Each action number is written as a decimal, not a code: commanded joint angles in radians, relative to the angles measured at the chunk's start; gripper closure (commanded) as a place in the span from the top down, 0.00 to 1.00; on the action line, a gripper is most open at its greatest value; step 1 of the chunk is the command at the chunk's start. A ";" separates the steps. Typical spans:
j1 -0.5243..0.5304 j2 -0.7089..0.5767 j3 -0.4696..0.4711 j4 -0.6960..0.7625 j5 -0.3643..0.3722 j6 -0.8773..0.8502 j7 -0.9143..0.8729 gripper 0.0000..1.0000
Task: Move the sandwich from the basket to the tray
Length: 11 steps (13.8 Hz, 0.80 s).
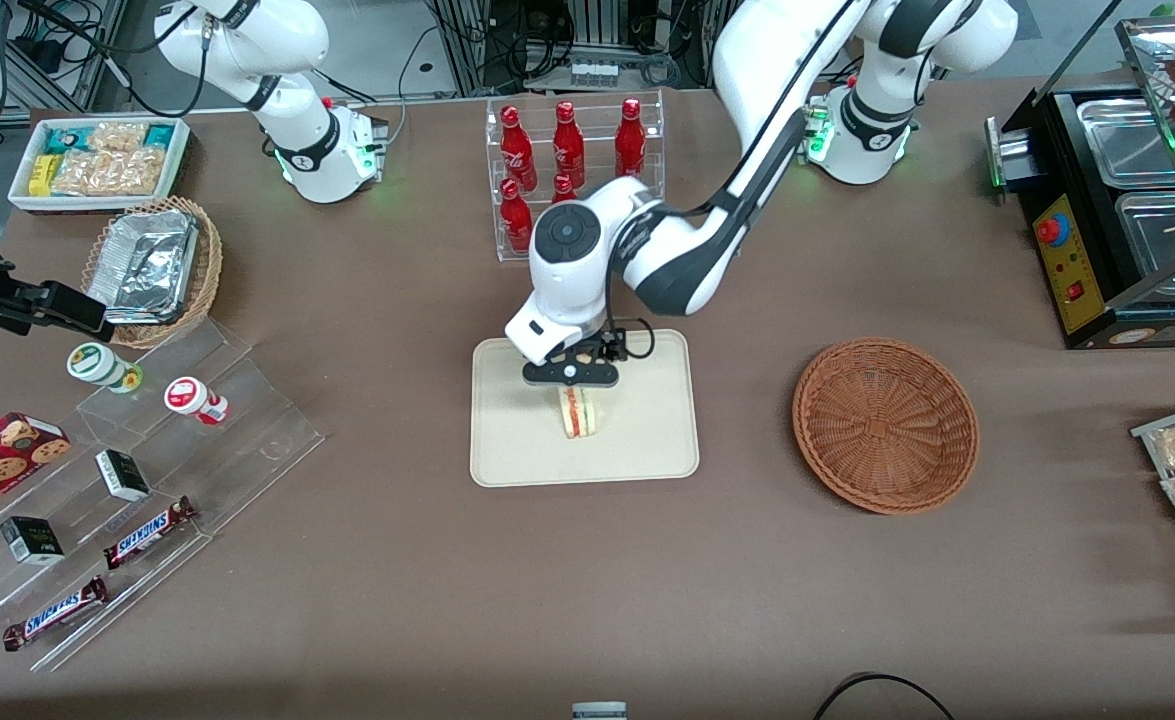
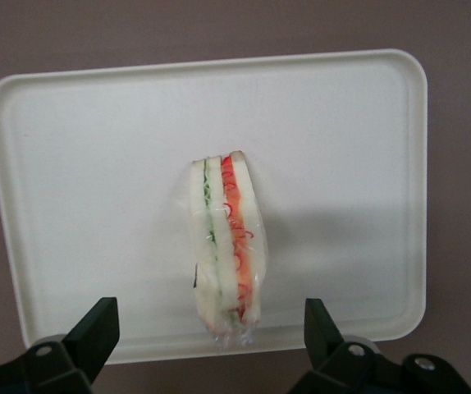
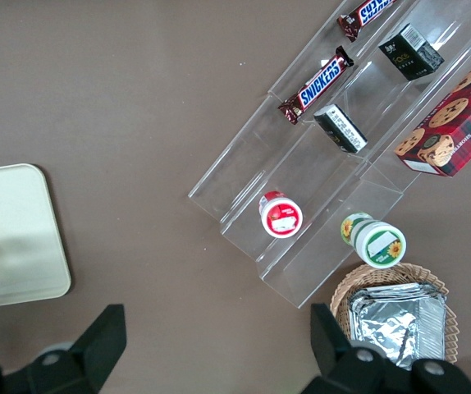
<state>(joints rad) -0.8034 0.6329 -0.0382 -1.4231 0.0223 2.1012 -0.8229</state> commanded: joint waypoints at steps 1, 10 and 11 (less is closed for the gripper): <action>0.018 -0.083 0.006 -0.014 0.001 -0.068 -0.053 0.99; 0.256 -0.341 0.006 -0.020 0.008 -0.320 -0.052 0.99; 0.288 -0.360 0.006 -0.020 0.008 -0.346 -0.009 0.99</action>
<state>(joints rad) -0.5604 0.3244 -0.0224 -1.4209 0.0227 1.7918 -0.8649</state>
